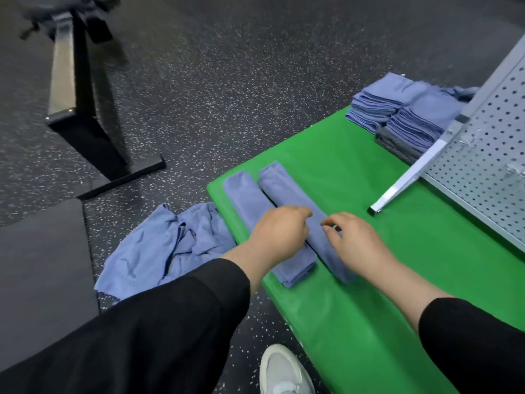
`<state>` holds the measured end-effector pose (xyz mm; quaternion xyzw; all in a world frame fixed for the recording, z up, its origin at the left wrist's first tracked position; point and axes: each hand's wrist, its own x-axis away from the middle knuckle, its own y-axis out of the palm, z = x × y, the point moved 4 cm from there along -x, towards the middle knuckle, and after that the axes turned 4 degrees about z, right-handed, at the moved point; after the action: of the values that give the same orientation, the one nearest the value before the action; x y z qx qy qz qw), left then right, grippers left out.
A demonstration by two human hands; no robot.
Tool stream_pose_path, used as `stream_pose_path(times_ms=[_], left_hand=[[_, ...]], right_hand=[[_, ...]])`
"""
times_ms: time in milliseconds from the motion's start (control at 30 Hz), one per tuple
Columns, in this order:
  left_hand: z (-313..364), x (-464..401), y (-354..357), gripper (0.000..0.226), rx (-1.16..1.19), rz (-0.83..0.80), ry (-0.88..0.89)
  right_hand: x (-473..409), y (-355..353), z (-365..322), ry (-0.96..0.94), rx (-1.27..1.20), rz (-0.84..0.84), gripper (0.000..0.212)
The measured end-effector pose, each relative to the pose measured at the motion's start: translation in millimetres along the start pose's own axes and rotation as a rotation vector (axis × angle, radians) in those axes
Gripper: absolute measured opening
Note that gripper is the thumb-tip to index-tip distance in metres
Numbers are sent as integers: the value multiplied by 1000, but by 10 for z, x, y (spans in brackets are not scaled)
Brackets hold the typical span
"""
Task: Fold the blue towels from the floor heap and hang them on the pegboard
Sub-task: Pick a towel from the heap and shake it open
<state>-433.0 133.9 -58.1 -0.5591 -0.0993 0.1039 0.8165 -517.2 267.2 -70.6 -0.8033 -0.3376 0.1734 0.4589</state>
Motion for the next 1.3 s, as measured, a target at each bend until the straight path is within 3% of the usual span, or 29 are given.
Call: stream_pose_path(times_ms=[167, 367, 533, 667, 900, 1067, 1167, 1300], left_hand=[[-865, 811, -392, 33, -50, 46, -198], [-1888, 2048, -809, 25, -219, 6, -438], [-2397, 2732, -912, 30, -228, 19, -530], [-2673, 3015, -710, 25, -245, -82, -552], [-2914, 3044, -423, 27, -84, -211, -580], [-2995, 2971, -250, 32, -58, -280, -607], [-3083, 2977, -163, 31, -59, -308, -636], [-3212, 3094, -25, 29, -58, -349, -663]], right_hand=[[-159, 78, -1064, -200, -39, -133, 18], [-156, 502, -2439, -477, 266, -584, 29], [-190, 1049, -3117, -577, 471, -665, 31], [-107, 1625, -3152, -530, 531, -716, 32], [171, 2475, -2627, -466, 617, -834, 26], [134, 2867, -2615, -624, 657, -734, 52], [200, 3107, -2708, -691, 684, -770, 61], [320, 3404, -2798, -734, 721, -820, 58]])
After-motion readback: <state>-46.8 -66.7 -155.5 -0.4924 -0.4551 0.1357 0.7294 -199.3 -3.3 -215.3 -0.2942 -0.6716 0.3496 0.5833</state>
